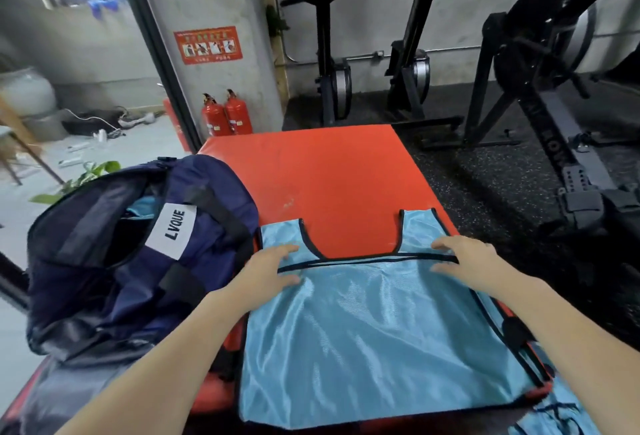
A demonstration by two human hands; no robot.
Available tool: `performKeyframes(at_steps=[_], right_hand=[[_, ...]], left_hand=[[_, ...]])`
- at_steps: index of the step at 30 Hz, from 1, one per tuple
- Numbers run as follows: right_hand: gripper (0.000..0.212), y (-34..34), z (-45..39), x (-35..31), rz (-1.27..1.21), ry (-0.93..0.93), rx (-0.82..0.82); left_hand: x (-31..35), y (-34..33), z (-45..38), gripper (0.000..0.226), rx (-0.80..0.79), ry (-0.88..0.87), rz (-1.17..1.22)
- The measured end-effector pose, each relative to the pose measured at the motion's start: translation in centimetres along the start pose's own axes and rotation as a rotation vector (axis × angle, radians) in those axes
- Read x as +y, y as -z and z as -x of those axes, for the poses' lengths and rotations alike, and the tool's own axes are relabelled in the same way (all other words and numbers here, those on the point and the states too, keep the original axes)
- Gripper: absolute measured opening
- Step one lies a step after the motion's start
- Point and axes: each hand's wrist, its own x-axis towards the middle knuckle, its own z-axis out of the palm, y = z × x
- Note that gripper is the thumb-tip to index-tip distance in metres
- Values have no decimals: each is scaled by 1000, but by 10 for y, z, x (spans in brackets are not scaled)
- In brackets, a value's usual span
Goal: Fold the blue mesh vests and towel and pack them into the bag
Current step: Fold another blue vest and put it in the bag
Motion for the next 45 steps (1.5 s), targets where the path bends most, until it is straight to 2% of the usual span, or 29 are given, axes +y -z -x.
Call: performKeyframes(at_steps=[3,6,8,11,14,19,21,25,28,34,37,38,40,41,43,45], right_hand=[[37,2,-1,8,-54,-31,33],[12,3,4,8,-190,-40,84],[13,5,8,7,-238,-43,108],[9,12,11,7,-288,-54,140],[6,25,9,6,-373,-58,205],[6,39,-11,-8,-452,-67,395],[6,32,-22,-9,-463,-102,381],[2,4,-37,3,-358,-163,196],[9,3,-37,8,-342,-182,218],[5,32,-45,-4,-448,-170,384],[20,35,-58,-15,-499,-169,477],[29,33,-61,-18,-517,-175,469],[53,24,-62,-23,-507,-175,370],[61,20,-59,-26,-469,-160,322],[63,12,-48,-30,-379,-89,272],[55,6,-30,-35,-319,-26,247]], left_hand=[[-10,7,-2,67,-41,22,19],[-15,12,-3,61,-50,25,46],[-17,18,-2,46,-59,30,6],[-13,28,1,11,-32,34,-30],[-5,41,-1,20,62,35,-15],[8,48,-17,15,306,67,80],[4,39,-26,7,328,99,71],[-14,21,-36,12,134,177,-18],[-21,21,-37,19,147,227,-68],[-7,40,-44,14,350,228,-20],[-4,37,-53,7,481,210,83],[-4,35,-55,15,492,204,78],[-3,28,-53,36,425,239,-123],[1,25,-50,37,383,258,-296],[13,18,-40,30,346,223,-547],[31,6,-27,26,344,126,-571]])
